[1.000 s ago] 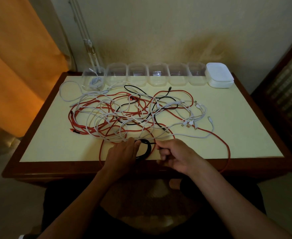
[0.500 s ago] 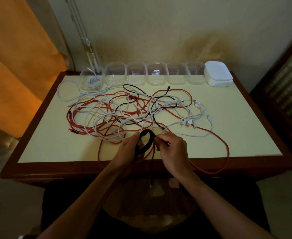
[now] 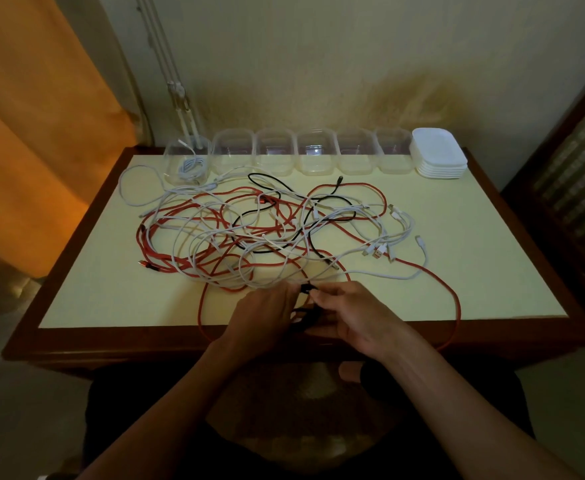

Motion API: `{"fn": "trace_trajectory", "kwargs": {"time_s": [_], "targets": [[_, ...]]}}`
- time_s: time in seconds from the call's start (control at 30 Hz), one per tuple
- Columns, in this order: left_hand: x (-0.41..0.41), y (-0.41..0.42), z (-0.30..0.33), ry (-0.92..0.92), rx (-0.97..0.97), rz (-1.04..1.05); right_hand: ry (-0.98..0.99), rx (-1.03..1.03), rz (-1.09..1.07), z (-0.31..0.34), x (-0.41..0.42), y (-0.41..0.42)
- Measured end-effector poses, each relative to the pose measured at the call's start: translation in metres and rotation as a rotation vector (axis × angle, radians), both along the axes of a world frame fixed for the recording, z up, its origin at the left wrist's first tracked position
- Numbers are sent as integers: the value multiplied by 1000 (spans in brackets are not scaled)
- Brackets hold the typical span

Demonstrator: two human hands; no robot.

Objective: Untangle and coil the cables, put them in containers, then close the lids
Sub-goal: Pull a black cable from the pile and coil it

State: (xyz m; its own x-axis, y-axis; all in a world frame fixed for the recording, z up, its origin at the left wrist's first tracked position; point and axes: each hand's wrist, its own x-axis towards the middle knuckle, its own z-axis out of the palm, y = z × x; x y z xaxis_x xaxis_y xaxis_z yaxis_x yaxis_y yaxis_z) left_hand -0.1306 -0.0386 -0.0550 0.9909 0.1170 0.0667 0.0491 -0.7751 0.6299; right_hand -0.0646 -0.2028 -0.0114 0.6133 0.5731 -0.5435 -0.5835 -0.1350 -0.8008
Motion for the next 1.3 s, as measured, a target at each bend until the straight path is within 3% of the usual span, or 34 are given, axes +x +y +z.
{"fn": "trace_trajectory", "kwargs": {"time_s": [0.17,0.23,0.33,0.37,0.43,0.5,0.67,0.93,1.0,1.13,1.3], "targets": [[3,2,-8,19,-159,14,167,101,-58,-16,-3,-4],[3,3,0,157,-13,85,206,191,-94,-20,-4,-3],[2,2,9,248,217,187,101,212,-159,-22,-6,3],[3,1,15,296,147,201,61,216,-171,-22,-6,5],[9,2,24,394,-234,312,1,226,-189,-20,-6,7],[11,8,33,494,-481,327,-61,214,-204,-16,-7,7],[1,19,45,583,-751,214,-243,106,-225,-17,-14,10],[-11,-14,44,53,-992,516,-364,12,-534,-11,-20,21],[-13,-19,41,98,-1090,608,-304,86,-598,-7,-19,22],[-9,-16,34,359,-1377,732,-21,317,-634,-3,-23,25],[-8,-1,31,479,-1198,437,225,319,-568,-7,-26,24]]}}
